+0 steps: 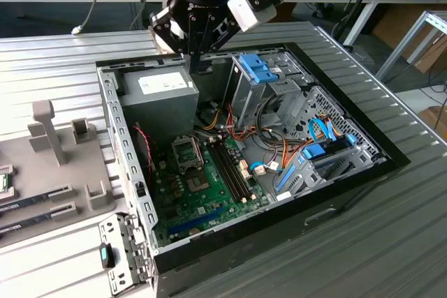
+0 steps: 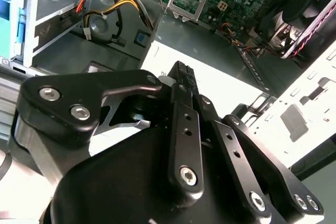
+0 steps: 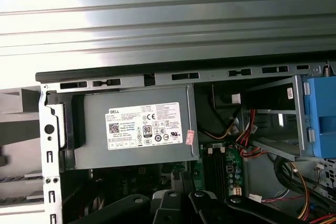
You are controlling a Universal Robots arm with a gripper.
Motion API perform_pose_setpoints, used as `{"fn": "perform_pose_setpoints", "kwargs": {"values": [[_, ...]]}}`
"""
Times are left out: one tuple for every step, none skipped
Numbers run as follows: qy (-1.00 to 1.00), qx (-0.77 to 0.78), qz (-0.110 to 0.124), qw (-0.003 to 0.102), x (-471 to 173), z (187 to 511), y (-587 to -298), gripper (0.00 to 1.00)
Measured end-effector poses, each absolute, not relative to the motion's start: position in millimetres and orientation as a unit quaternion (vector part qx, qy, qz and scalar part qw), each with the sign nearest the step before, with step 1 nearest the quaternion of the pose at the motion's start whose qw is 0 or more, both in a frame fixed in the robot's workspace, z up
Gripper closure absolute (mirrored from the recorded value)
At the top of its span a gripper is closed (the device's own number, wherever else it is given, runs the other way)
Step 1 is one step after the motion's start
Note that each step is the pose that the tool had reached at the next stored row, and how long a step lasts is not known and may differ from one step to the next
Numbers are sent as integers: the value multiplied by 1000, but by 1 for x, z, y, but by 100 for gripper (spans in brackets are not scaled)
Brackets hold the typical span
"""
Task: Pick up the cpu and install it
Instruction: 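Reach for the cpu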
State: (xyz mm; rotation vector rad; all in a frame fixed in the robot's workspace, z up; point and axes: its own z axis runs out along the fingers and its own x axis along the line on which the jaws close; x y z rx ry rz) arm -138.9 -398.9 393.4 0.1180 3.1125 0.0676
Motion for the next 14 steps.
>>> {"fn": "perform_pose_setpoints", "kwargs": {"values": [[999,38,22,13,-140,393,-399,89],[999,38,22,13,-140,393,-399,89],[999,38,22,13,-141,393,-399,89],[999,38,22,13,-142,393,-399,89],[999,38,22,13,-142,393,-399,89],[999,38,22,13,-142,393,-399,89],[999,38,22,13,-143,393,-399,89],[999,38,22,13,-143,393,-399,89],[999,38,22,13,-144,393,-399,89],[999,38,22,13,-144,393,-399,89],[999,38,22,13,-144,393,-399,89],[999,38,22,13,-145,393,-399,89],[999,38,22,13,-145,393,-399,89],[999,38,22,13,-146,393,-399,89]]}}
